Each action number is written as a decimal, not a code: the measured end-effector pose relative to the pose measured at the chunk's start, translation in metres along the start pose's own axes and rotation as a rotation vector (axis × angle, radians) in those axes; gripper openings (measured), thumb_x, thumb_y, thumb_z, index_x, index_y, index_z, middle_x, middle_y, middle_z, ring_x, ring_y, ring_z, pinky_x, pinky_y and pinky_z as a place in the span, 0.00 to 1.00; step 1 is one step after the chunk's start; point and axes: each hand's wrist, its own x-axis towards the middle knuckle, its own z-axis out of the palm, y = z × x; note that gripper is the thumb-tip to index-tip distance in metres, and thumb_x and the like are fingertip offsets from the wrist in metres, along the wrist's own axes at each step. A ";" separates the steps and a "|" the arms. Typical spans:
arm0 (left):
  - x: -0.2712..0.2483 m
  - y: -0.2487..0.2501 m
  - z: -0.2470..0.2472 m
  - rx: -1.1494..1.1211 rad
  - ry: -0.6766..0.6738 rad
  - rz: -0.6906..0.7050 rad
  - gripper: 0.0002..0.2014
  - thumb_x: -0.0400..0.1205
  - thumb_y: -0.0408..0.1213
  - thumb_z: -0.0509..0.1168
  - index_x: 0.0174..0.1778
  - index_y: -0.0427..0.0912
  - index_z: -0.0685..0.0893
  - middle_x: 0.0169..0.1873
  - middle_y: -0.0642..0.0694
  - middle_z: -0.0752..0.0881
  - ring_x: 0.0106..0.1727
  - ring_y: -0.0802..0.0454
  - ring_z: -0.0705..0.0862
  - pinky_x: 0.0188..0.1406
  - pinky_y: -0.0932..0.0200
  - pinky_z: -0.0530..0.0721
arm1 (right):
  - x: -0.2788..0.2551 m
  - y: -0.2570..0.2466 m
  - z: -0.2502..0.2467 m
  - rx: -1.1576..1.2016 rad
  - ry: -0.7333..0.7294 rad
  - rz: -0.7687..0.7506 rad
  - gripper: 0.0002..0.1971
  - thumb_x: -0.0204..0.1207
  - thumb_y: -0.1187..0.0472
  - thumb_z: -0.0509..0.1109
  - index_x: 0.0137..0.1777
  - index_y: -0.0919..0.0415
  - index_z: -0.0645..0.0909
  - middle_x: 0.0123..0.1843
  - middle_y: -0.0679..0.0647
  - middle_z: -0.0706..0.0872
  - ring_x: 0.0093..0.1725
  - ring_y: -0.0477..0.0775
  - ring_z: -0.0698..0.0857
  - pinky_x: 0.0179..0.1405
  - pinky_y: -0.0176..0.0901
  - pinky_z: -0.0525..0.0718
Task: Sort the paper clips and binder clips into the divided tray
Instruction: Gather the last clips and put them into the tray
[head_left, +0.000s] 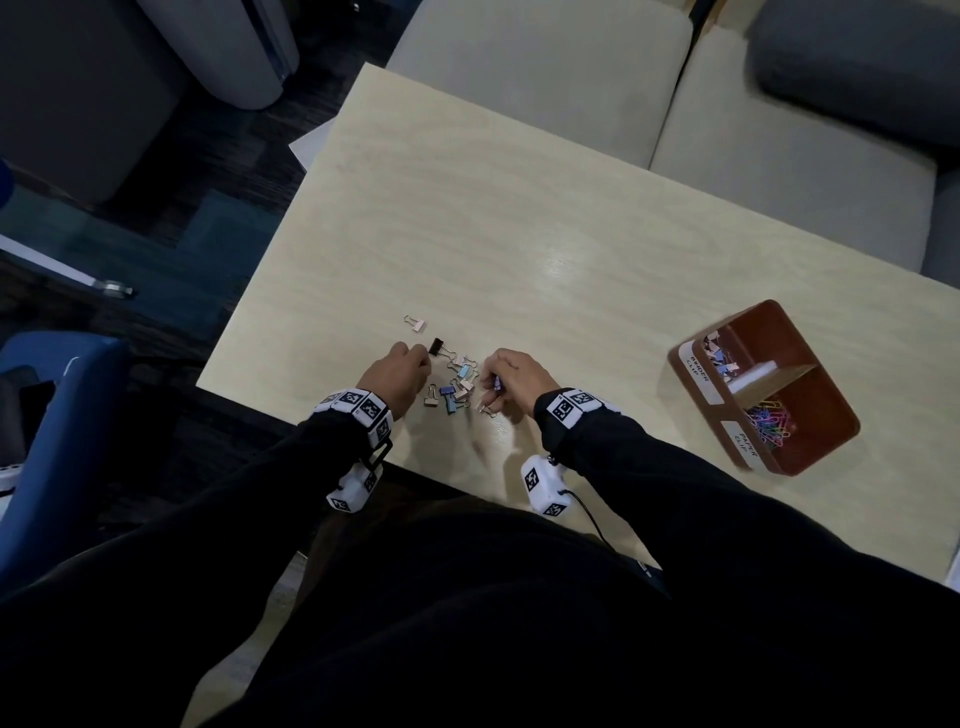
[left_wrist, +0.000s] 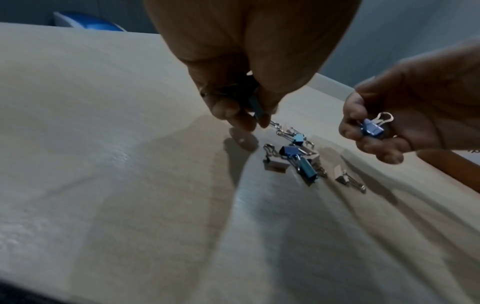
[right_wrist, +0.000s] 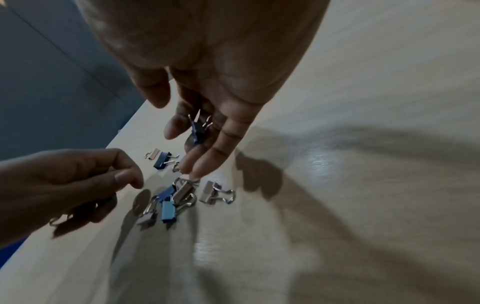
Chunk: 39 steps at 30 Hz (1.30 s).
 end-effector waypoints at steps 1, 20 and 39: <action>-0.001 0.002 -0.001 -0.020 0.000 -0.006 0.06 0.85 0.39 0.60 0.51 0.40 0.74 0.47 0.41 0.75 0.44 0.37 0.81 0.43 0.49 0.77 | -0.002 -0.001 0.000 -0.105 -0.001 -0.019 0.12 0.83 0.54 0.62 0.42 0.62 0.75 0.34 0.57 0.83 0.32 0.61 0.88 0.26 0.39 0.78; -0.016 0.026 0.013 0.009 -0.109 0.004 0.21 0.79 0.36 0.70 0.61 0.35 0.68 0.55 0.33 0.78 0.51 0.30 0.83 0.49 0.42 0.82 | -0.002 0.018 0.017 -1.017 -0.037 -0.212 0.16 0.80 0.55 0.66 0.62 0.64 0.72 0.61 0.64 0.80 0.57 0.67 0.82 0.50 0.53 0.78; 0.018 0.180 -0.026 -0.336 -0.117 0.195 0.17 0.75 0.36 0.74 0.52 0.41 0.72 0.33 0.44 0.85 0.26 0.43 0.85 0.27 0.56 0.84 | -0.069 0.004 -0.121 -0.560 0.365 -0.201 0.04 0.75 0.63 0.69 0.42 0.62 0.84 0.47 0.57 0.83 0.39 0.58 0.87 0.41 0.48 0.88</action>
